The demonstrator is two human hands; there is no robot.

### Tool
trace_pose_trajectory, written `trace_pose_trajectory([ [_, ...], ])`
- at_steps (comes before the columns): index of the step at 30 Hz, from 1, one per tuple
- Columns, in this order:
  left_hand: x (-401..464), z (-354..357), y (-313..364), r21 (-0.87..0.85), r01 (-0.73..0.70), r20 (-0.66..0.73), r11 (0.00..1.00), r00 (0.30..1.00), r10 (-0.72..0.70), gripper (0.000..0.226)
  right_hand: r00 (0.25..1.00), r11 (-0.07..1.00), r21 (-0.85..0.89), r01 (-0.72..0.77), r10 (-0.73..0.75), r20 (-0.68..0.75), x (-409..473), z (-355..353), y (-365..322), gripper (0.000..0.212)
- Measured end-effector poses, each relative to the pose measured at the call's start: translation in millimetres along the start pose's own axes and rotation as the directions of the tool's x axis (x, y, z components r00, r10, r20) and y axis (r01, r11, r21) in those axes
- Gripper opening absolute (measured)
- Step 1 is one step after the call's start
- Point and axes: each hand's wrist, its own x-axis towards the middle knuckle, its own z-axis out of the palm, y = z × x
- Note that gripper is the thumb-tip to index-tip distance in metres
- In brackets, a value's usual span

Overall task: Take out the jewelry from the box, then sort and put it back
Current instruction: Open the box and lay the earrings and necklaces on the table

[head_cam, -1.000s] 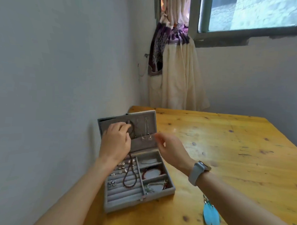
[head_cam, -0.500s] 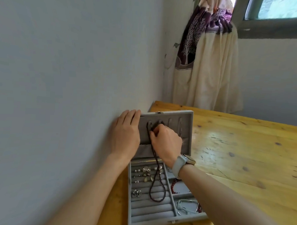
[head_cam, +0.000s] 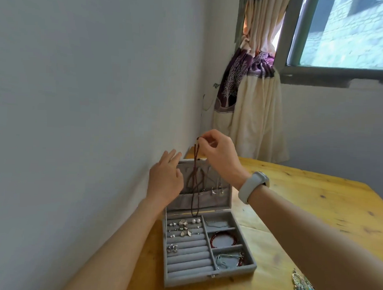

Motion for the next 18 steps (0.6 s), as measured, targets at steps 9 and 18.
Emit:
trace_pose_trajectory([
  [9, -68, -33, 85, -0.761, 0.067, 0.242, 0.645, 0.952, 0.187, 0.053, 0.998, 0.979, 0.194, -0.060, 0.066, -0.023, -71, -96, -60, 0.012],
  [18, -199, 66, 175, -0.734, 0.616, 0.679, 0.285, 0.653, 0.335, 0.029, 0.890, 0.879, 0.275, -0.389, 0.435, -0.133, -194, -202, 16, 0.011],
])
